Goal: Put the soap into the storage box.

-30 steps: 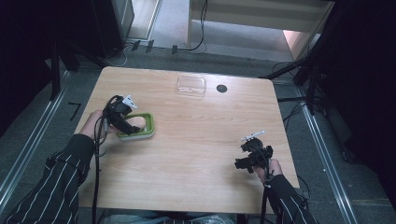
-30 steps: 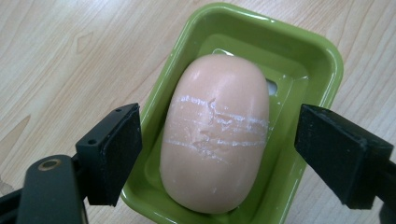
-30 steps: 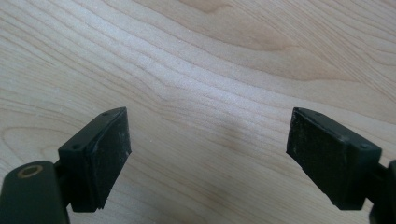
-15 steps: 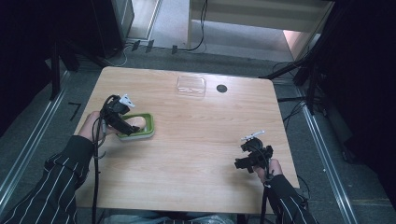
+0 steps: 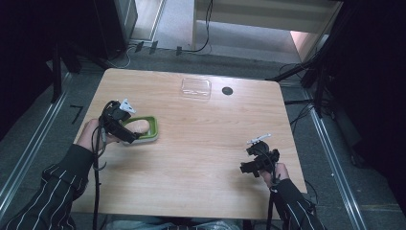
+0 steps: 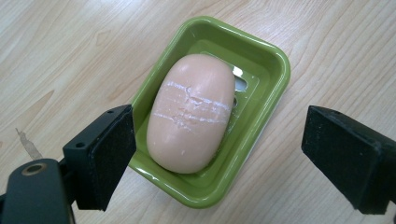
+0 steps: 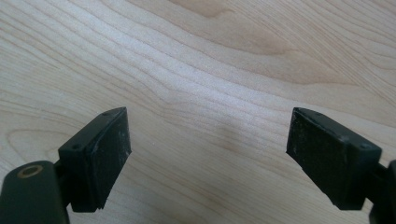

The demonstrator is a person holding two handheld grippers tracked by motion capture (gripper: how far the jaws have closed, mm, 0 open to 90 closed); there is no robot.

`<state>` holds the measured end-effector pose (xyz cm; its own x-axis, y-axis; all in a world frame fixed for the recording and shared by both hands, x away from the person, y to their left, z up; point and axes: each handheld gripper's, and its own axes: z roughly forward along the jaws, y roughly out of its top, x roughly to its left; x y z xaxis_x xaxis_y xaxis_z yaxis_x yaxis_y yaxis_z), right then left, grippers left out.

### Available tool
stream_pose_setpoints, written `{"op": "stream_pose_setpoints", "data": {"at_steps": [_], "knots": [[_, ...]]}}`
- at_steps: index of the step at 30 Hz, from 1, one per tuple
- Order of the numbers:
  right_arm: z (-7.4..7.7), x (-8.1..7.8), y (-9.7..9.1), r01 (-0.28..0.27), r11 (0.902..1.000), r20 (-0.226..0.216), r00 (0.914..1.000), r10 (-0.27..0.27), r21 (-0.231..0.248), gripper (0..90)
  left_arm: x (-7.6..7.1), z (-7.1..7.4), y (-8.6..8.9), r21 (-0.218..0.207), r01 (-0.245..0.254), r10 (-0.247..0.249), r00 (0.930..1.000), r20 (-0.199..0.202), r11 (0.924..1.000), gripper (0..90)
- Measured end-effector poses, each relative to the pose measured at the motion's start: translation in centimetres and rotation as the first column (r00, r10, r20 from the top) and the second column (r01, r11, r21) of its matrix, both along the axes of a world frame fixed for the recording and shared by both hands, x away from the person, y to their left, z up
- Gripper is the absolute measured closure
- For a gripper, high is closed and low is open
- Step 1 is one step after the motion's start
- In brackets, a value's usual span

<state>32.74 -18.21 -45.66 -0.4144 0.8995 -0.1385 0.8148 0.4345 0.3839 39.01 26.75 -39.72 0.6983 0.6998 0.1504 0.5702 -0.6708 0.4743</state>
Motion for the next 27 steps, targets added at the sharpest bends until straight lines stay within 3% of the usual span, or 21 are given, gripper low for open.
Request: {"op": "stream_pose_setpoints", "data": {"at_steps": [15, 27], "knots": [[0.0, 0.0, 0.0, -0.002, 1.0, -0.005, 1.0, 0.002, -0.002, 14.3, -1.8, -0.6, -0.9, 0.023, -0.019, 0.02, 0.9981, -0.059, 0.9996, 6.2], [-0.1, -0.1, 0.0, -0.003, 1.0, -0.007, 1.0, 0.003, -0.003, 14.3, -4.8, -0.7, -0.9, 0.03, -0.054, 0.056, 0.9961, -0.068, 0.9981, 6.1]]}}
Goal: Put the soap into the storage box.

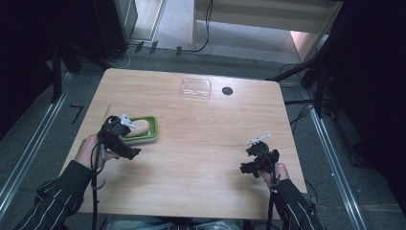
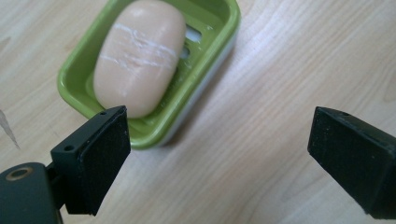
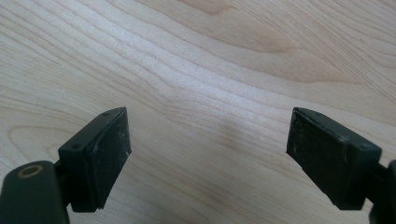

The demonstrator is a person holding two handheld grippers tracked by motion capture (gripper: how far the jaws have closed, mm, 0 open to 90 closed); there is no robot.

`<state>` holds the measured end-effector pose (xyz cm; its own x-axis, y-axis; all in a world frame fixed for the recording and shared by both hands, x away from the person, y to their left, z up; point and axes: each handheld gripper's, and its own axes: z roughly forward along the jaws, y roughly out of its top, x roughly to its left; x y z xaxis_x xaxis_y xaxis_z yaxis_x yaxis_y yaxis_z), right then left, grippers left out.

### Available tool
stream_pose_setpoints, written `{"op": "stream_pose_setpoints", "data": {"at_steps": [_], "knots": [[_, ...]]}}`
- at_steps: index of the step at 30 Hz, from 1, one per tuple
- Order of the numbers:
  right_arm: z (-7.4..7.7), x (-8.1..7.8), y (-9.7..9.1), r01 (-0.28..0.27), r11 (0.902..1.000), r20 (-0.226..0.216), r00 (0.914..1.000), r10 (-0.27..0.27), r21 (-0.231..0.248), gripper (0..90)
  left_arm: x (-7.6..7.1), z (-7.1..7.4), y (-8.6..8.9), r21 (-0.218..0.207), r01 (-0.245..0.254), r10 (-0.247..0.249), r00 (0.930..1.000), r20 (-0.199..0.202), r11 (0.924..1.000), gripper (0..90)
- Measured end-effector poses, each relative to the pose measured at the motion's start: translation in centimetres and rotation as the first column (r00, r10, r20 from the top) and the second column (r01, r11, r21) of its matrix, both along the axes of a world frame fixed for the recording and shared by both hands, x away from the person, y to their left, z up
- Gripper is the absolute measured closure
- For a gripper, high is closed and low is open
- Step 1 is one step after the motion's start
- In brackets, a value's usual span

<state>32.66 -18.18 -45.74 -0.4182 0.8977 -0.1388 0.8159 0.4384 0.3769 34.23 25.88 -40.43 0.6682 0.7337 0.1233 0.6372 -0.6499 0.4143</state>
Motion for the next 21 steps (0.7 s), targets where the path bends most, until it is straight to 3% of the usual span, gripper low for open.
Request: {"op": "stream_pose_setpoints", "data": {"at_steps": [10, 21], "knots": [[0.0, 0.0, 0.0, 0.002, 1.0, -0.001, 1.0, -0.002, 0.0, 14.3, -2.6, -0.8, 0.8, -0.01, -0.015, 0.015, 0.9996, -0.026, 0.9998, 5.1], [-0.1, -0.1, -0.1, -0.005, 1.0, 0.004, 1.0, 0.005, 0.004, 14.3, -4.2, -1.6, 1.4, -0.019, -0.034, 0.033, 0.9984, -0.047, 0.9992, 3.5]]}}
